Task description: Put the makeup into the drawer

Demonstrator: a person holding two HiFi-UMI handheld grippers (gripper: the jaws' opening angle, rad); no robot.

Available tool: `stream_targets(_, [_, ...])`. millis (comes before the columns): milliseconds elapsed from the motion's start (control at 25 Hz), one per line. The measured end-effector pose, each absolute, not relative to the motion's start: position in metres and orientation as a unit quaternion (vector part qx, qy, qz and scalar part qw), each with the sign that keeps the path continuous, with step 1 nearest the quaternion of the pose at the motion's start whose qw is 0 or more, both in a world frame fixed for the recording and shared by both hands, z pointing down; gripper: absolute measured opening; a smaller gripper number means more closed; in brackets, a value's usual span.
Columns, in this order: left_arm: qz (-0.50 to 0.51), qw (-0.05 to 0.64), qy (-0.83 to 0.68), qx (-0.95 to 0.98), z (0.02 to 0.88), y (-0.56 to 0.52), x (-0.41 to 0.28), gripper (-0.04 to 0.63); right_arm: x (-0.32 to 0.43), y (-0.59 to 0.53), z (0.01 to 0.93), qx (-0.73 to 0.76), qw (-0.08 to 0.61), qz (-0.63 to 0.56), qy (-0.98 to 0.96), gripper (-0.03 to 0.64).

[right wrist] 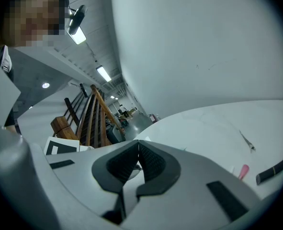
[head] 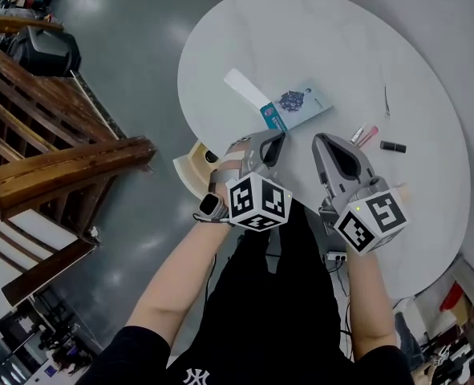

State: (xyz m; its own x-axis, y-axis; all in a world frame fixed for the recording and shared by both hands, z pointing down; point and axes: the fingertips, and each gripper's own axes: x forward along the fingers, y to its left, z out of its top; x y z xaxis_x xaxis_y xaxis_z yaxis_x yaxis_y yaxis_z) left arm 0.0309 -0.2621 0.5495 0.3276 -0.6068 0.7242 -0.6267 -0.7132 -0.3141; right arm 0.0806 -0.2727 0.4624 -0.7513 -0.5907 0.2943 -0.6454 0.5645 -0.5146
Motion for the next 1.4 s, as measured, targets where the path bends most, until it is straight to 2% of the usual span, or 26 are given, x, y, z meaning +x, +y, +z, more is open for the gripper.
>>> stream_targets(640, [0.395, 0.028, -0.402, 0.826, 0.459, -0.211, -0.007, 0.009, 0.047, -0.232, 0.401, 0.35, 0.051, 0.277, -0.894, 0.015])
stream_targets(1400, [0.368, 0.013, -0.459, 0.809, 0.399, -0.119, -0.099, 0.009, -0.039, -0.149, 0.341, 0.323, 0.051, 0.218, -0.919, 0.015])
